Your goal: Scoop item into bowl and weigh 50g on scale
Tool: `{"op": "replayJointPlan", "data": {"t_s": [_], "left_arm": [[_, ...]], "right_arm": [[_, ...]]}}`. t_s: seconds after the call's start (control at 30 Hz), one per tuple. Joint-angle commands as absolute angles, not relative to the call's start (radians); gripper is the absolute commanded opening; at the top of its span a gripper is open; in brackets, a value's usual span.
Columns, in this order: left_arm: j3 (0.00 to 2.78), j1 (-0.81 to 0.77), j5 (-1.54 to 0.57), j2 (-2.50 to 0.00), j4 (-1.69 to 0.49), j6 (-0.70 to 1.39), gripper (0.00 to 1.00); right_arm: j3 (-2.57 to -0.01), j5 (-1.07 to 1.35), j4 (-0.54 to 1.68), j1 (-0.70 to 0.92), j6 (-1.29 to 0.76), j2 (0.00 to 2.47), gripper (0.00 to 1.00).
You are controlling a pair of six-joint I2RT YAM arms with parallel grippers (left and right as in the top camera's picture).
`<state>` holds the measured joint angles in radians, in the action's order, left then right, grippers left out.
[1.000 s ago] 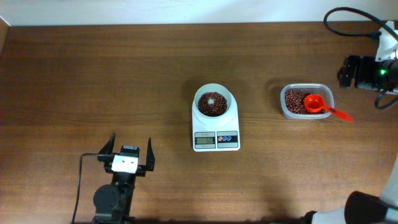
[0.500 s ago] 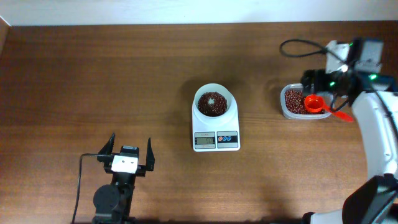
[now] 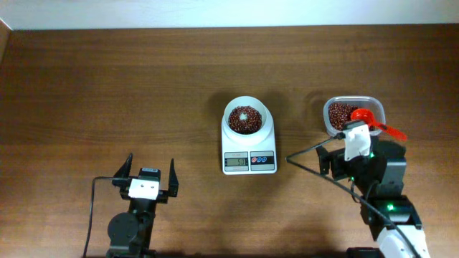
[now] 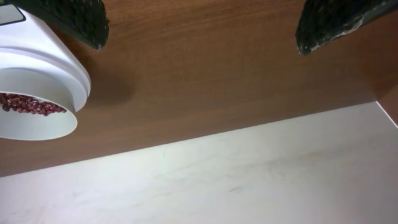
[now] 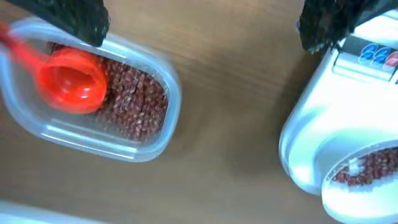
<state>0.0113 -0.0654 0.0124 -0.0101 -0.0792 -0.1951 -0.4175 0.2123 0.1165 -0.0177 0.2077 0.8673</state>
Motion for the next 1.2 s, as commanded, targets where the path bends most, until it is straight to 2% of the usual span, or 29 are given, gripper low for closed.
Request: {"op": "replayJointPlan", "data": {"t_s": [0.0, 0.2, 0.43, 0.5, 0.63, 1.17], "left_arm": [[0.009, -0.069, 0.02, -0.005, -0.084, -0.211, 0.99], [0.009, -0.069, 0.02, -0.005, -0.084, -0.211, 0.99], [0.009, -0.069, 0.02, -0.005, -0.084, -0.211, 0.99], [0.009, -0.069, 0.02, -0.005, -0.084, -0.211, 0.99], [0.009, -0.069, 0.02, -0.005, -0.084, -0.211, 0.99], [0.009, -0.069, 0.02, -0.005, -0.084, -0.211, 0.99]], "right_arm": [[-0.28, 0.237, -0.005, -0.013, 0.197, 0.778, 0.99], [-0.031, 0.223, -0.291, -0.012, 0.199, 0.595, 0.99], [-0.006, 0.101, -0.057, -0.012, 0.197, 0.323, 0.99], [-0.006, 0.061, 0.063, -0.011, 0.142, 0.219, 0.99], [-0.006, 0.008, 0.082, -0.006, 0.123, 0.005, 0.99], [-0.006, 0.002, 0.081, 0.007, 0.096, 0.004, 0.99]]}}
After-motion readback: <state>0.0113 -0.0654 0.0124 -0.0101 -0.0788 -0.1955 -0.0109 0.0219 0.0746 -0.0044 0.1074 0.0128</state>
